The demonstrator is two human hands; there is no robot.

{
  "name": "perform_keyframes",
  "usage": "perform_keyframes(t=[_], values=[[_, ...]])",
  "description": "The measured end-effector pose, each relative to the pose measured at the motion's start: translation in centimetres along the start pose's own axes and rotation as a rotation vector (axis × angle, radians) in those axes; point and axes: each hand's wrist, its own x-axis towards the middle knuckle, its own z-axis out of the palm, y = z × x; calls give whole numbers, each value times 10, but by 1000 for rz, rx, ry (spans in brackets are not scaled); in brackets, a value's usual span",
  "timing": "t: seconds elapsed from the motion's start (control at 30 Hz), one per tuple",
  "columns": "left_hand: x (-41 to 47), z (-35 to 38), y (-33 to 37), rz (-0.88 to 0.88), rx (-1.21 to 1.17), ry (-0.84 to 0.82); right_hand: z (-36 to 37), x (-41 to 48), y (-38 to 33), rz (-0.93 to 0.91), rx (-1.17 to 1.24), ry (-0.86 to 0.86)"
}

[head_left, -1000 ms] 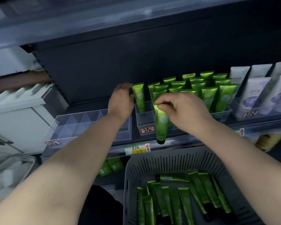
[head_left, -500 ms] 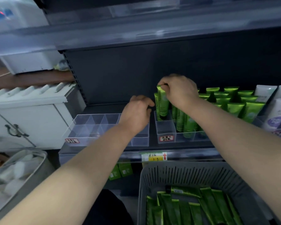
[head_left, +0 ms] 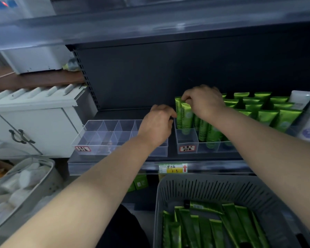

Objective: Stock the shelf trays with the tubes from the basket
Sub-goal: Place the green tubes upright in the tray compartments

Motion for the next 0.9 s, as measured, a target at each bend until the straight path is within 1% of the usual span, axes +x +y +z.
perform_keyframes(t=[0.17,0.3,0.37,0.5,0.6,0.73,0.8,0.9], values=[[-6,1,7,26,79,-46,-7,-21,1,-75,26,148],[-20,4,14,41,78,-45,-3,-62,2,-144,48,290],[-32,8,20,57,70,-42,2,-88,4,-166,55,306],[-61,25,38,104,8,-77,24,-138,17,-173,51,267],[-80,46,52,115,-38,-109,48,-169,31,-134,49,208],[-104,84,64,103,-65,-249,91,-209,53,-56,32,66],[-115,106,65,58,-83,-348,113,-228,64,-9,28,-78],[-131,138,65,-57,-84,-517,149,-252,79,57,14,-326]])
